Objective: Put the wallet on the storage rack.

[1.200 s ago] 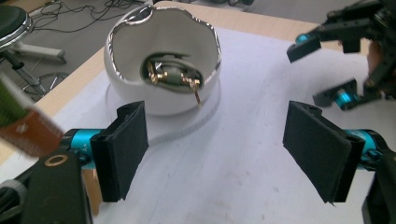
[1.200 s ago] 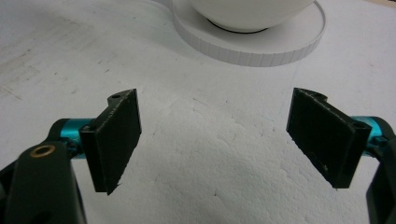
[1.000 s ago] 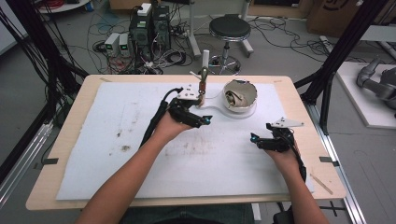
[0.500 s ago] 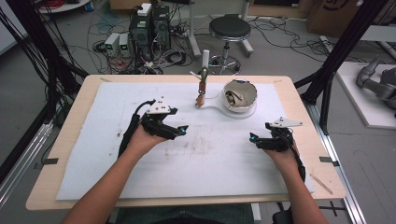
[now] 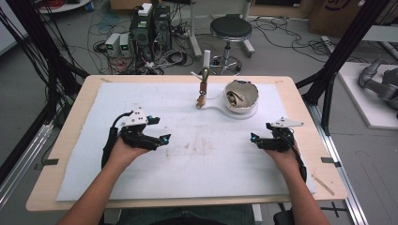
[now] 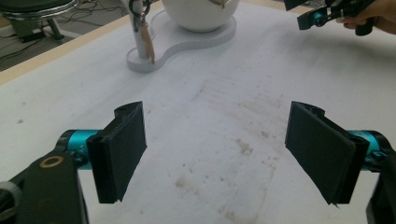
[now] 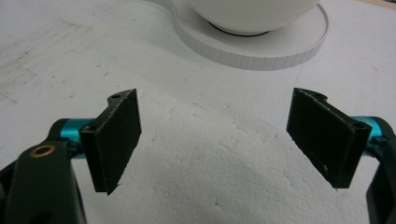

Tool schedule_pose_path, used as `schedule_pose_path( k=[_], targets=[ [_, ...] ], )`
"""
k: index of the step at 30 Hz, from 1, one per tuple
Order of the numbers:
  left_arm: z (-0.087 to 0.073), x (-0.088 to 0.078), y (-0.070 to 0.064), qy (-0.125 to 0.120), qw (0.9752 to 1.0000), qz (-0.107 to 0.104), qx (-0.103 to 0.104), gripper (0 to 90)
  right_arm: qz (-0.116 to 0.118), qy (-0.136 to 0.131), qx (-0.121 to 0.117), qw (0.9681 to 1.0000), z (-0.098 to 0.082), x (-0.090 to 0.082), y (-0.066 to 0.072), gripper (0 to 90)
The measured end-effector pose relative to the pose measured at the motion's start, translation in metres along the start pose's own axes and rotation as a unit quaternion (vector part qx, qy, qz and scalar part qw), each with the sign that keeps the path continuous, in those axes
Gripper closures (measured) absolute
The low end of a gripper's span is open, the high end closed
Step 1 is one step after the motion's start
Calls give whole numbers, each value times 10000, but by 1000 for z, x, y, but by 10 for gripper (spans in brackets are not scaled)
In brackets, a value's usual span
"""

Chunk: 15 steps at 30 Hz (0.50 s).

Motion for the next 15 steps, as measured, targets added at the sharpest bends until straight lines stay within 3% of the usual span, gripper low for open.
schedule_pose_path(
  k=[8, 15],
  targets=[
    [-19, -25, 13, -156, 9991, 311, -241, 204, 25, -36, 124, 9999, 0, 0, -3, 181],
    [-35, -43, 26, -172, 9972, 522, -510, 204, 12, -38, 80, 10000, 1, 0, -1, 181]
  ],
)
Point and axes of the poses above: each handheld gripper's, and its own axes: x roughly forward along the jaws, z roughly out of its top, y roughly to its left, the point moved 7 cm from there along x, roughly forward along the jaws, and after that the axes turned 7 degrees about -z, right-handed, at the moved point
